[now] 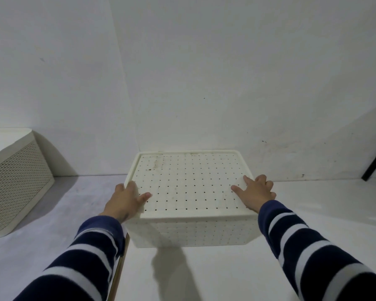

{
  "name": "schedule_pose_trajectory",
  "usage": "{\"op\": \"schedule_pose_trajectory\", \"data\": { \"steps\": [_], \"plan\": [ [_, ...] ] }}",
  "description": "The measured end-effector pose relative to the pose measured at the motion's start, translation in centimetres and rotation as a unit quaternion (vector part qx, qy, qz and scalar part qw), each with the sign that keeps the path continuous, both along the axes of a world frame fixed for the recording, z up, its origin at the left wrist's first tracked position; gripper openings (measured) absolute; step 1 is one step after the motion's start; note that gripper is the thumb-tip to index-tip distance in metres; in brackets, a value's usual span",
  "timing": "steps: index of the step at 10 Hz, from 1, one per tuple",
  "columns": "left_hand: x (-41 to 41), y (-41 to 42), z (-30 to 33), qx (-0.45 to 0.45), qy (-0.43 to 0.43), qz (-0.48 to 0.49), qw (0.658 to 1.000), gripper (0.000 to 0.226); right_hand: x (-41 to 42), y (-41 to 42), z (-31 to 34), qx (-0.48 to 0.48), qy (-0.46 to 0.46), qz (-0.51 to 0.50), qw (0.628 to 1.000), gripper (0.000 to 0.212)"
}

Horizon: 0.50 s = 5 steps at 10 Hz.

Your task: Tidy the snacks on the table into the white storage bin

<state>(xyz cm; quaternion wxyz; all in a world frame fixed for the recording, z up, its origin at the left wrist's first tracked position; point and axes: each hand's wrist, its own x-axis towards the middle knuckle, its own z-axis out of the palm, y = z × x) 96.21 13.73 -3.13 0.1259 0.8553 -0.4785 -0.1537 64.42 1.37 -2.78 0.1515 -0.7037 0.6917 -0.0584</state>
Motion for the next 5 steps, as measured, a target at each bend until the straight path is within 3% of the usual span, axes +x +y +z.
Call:
{"op": "schedule_pose_trajectory", "data": {
  "steps": [1, 2, 3, 4, 5],
  "plan": [
    [-0.3, -0.4, 0.8, 0.055, -0.062, 0.007, 0.997, 0.06, -0.3, 0.6, 0.8, 0.011, 0.039, 0.03, 0.999, 0.064],
    [-2.2, -0.3, 1.7, 0.04, -0.087, -0.046, 0.994, 0.072, -1.1, 2.1, 1.7, -0.021, 0.097, 0.074, 0.992, 0.054],
    [-6.1, 2.3, 2.1, -0.028, -0.101, -0.122, 0.987, 0.064, -1.9, 6.2, 2.0, -0.052, 0.073, 0.124, 0.988, 0.052],
    [-10.2, 8.6, 0.7, -0.116, -0.04, -0.198, 0.972, 0.049, -3.8, 12.8, -0.3, -0.15, 0.008, 0.184, 0.971, 0.054],
    [-14.4, 18.0, -2.6, -0.13, 0.032, -0.251, 0.959, 0.041, -7.8, 21.6, -6.6, -0.102, -0.133, 0.167, 0.972, 0.053]
  ]
}}
